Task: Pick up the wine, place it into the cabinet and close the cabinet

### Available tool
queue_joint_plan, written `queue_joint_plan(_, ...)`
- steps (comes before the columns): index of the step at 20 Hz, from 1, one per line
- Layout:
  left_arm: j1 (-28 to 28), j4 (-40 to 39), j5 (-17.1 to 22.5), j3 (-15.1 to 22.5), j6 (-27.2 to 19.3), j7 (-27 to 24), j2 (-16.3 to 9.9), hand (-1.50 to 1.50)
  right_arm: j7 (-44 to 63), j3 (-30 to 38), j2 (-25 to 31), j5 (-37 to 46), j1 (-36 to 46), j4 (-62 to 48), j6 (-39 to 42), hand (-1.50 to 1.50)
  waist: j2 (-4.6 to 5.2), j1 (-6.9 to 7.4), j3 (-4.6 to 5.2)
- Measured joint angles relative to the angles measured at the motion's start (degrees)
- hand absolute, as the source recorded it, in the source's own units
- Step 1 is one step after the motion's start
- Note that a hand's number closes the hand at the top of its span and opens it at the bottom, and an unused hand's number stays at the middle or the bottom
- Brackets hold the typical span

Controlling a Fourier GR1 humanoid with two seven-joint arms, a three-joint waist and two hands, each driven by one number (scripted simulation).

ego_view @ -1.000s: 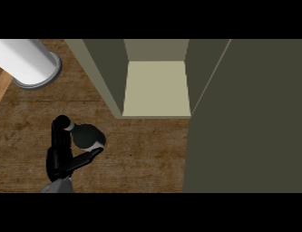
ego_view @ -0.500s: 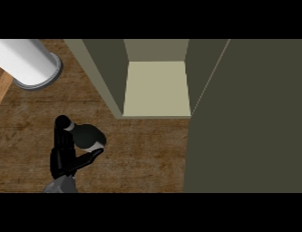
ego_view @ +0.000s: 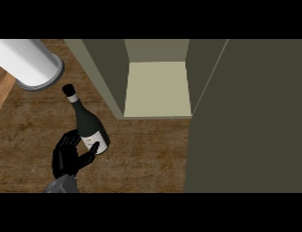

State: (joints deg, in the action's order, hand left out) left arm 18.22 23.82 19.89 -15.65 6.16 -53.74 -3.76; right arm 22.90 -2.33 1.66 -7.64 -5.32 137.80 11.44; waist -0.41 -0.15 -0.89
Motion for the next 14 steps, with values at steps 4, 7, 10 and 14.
queue_joint_plan(4, 0.53, -1.29, -0.60, 0.59, 0.71, -0.21, -0.34, 1.50, 0.28, -1.08, -0.29, 0.77, -0.53, 0.51, -0.08, -1.50, -0.07, -0.02, -0.12)
queue_joint_plan(7, -0.73, 0.20, -2.77, 3.50, 4.84, -0.22, -1.31, 1.50, -0.18, 0.58, 0.32, 0.23, 0.43, -0.68, 0.09, -1.50, -0.06, -0.05, 0.17)
queue_joint_plan(10, -3.72, 3.00, -5.53, 7.35, 8.70, -0.03, -2.44, 1.50, -0.62, 1.49, 0.60, -0.46, -0.08, -1.17, 0.45, -1.50, -0.23, 0.12, 0.23)
queue_joint_plan(14, -7.18, 7.06, -7.01, 10.10, 10.53, 0.43, -3.11, 1.50, -1.67, 2.36, 0.73, -0.92, -0.31, -2.32, 0.89, -1.50, -0.22, 0.16, 0.31)
